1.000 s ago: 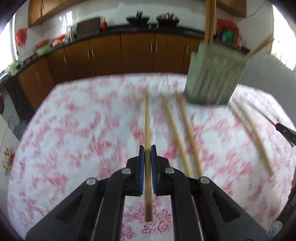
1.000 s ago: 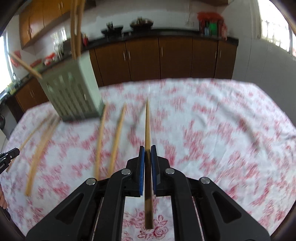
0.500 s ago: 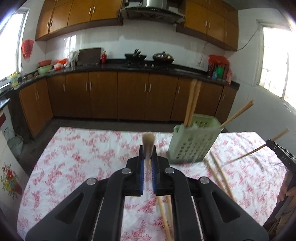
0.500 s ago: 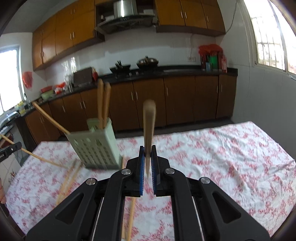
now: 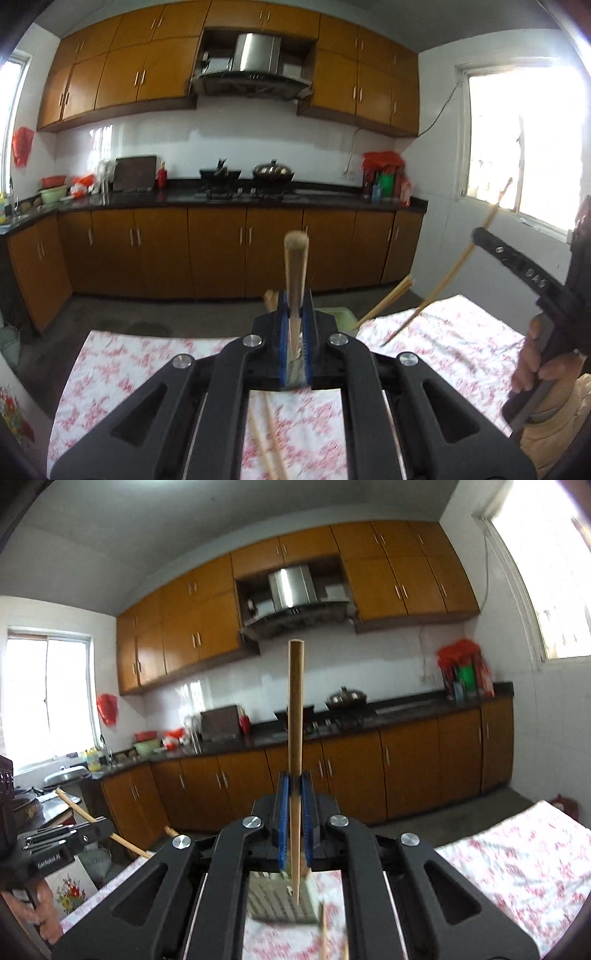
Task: Organize utensils
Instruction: 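Lift the chopstick upright over the basket with the left tool while the right tool does likewise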
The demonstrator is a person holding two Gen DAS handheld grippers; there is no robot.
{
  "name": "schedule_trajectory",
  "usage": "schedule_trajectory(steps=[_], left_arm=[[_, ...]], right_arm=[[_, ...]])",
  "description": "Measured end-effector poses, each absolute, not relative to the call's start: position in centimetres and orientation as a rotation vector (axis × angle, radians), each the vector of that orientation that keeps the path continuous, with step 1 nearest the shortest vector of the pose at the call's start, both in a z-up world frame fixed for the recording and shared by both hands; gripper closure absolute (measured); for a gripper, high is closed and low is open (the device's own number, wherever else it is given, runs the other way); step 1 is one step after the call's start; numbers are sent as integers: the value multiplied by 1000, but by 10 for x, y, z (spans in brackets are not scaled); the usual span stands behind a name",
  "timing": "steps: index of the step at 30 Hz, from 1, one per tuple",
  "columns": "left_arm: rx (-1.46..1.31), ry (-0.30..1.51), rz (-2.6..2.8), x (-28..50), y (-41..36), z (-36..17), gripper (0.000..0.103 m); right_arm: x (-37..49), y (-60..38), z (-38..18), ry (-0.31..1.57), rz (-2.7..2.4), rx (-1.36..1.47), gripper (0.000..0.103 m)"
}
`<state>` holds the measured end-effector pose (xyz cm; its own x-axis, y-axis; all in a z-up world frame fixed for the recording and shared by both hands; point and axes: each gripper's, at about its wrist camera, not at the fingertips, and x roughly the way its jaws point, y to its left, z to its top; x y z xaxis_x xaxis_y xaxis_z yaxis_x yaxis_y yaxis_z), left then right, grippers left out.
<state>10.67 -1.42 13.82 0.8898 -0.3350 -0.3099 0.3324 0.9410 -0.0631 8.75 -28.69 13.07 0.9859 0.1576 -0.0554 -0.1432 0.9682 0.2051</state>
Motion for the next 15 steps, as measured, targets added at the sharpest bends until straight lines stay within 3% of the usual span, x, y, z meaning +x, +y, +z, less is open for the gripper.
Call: schedule_trajectory(steps=[9, 15], left_arm=[[-68, 172, -285, 140, -42, 154, 95], [-106, 173, -278, 173, -51, 137, 95]], right_arm=[[121, -272, 124, 10, 156, 213, 95], [144, -260, 108, 57, 142, 204, 95]])
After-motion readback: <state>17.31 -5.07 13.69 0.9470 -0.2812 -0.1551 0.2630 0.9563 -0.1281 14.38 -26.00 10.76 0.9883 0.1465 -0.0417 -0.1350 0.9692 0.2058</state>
